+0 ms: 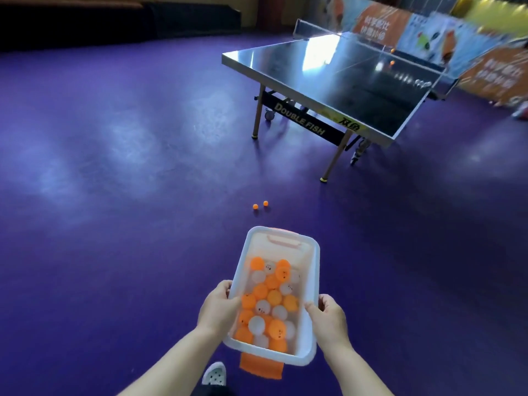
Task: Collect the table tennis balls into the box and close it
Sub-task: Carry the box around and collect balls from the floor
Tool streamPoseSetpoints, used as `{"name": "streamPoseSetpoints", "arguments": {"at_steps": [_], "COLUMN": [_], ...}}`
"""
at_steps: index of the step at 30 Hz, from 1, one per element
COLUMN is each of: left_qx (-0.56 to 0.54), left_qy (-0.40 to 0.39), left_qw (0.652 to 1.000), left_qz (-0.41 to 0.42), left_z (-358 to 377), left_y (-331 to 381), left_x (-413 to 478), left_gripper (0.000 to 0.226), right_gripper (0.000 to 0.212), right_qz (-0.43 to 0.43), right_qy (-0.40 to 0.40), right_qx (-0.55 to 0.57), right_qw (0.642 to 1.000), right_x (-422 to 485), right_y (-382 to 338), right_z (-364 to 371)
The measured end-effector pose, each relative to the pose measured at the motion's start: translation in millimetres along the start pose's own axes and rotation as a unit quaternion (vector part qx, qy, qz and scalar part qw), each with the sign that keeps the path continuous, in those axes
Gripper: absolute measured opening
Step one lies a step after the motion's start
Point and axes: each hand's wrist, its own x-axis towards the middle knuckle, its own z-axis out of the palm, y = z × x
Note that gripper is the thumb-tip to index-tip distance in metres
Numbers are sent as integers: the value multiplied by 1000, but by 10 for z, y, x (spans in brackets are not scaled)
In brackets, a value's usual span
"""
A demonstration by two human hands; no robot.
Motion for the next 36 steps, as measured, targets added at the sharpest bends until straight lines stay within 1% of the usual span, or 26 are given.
{"name": "streamPoseSetpoints", "arguments": {"at_steps": [4, 7, 11, 16, 21, 25, 30, 36], "left_qx": [24, 37, 50, 52, -3, -39, -49, -44], "left_qy": [-43, -64, -63, -23, 17, 35, 102, 127], "left_qw": [999, 997, 996, 998, 1000, 998, 991, 986], "left_qz": [15, 22, 26, 12, -6, -23, -65, -97], "left_z": [225, 376, 598, 912, 1304, 1555, 1641, 1608], "left_y": [644, 1043, 1471, 1958, 2582, 2897, 3133, 3403], "left_x": [808, 1284, 1929, 2833, 3552, 4047, 4610, 5493], "left_gripper": [8, 7, 8, 6, 12, 15, 11, 9], "right_gripper": [13, 14, 19, 17, 10, 9, 7, 4], "right_qz": [17, 31, 32, 11, -18, -38, -40, -44], "right_qy": [51, 60, 56, 2, -53, -82, -129, -148], "right_qx": [10, 24, 24, 23, -2, -33, -60, -73], "right_qw": [999, 997, 998, 1000, 998, 995, 989, 985], "right_x": [715, 1211, 2015, 3191, 4296, 5020, 5748, 6621], "right_y": [-410, -650, -928, -1331, -1863, -2239, -2592, -3047], "right_z": [-194, -324, -442, -574, -878, -1015, -867, -552]}}
